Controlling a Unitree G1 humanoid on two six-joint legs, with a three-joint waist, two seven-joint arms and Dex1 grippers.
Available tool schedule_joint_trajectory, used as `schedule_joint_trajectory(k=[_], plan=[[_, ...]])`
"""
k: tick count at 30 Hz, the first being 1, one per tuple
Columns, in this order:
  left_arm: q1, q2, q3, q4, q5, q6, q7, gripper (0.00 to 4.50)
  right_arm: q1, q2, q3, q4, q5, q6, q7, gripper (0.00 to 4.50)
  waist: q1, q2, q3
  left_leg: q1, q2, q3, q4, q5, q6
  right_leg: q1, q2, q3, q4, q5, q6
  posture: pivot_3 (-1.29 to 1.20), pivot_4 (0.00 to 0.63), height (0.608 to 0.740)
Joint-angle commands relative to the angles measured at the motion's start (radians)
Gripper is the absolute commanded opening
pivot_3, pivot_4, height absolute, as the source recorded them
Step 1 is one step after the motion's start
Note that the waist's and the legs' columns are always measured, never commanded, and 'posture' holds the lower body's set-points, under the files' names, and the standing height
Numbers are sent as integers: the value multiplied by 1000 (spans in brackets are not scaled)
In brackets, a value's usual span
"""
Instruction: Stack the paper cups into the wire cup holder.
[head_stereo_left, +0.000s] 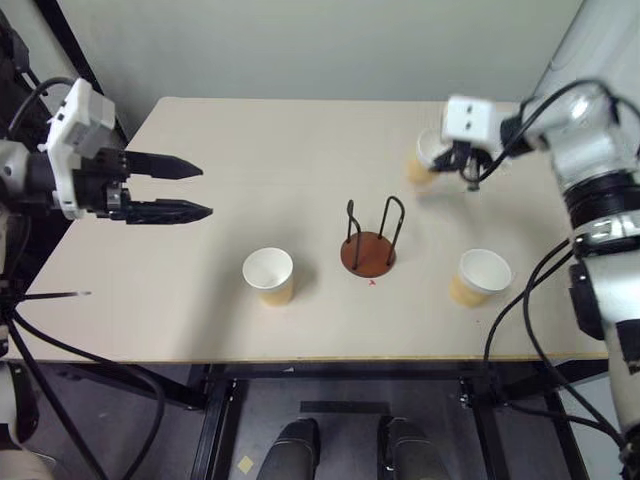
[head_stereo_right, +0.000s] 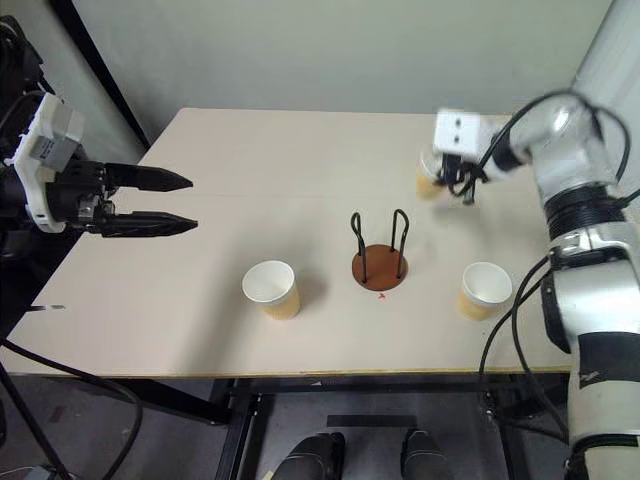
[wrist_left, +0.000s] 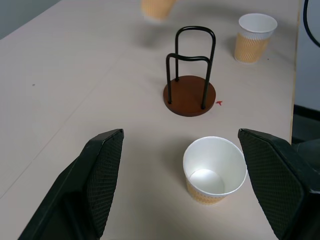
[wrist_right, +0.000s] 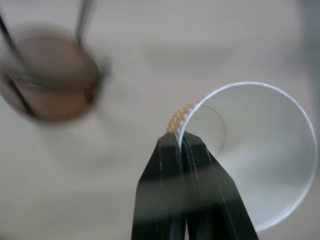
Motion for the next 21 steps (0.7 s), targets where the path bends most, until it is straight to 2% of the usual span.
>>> schedule_joint_trajectory(k=[1, 5, 8, 21], plan=[[-46, 8, 7, 4, 1, 3, -11, 3924, 9, -30, -34, -310, 108, 200, 115, 45, 0, -1, 0, 0, 1, -1, 0, 0, 0, 0, 0, -2, 0, -1, -2, 0, 150, 740], [-55, -11, -9, 13, 9, -13, -13, 3924, 49, -59, -9, -528, 189, 345, 162, 45, 3, -1, -1, 1, 1, -4, -1, 4, 4, 2, 0, -6, 1, -4, -6, 0, 150, 740], [-58, -26, -14, 15, 16, -22, -15, 3924, 77, -68, 21, -592, 207, 368, 164, 45, 5, -1, -1, 1, 0, -5, -1, 7, 5, 2, 0, -7, 2, -4, -6, 0, 150, 740], [-67, -40, -13, 10, 18, -5, -25, 3924, 88, -34, 107, -449, 153, 206, 146, 45, 2, -1, -1, 6, 1, -7, -6, 22, -1, -1, 0, -8, 16, -4, -7, 0, 150, 740]])
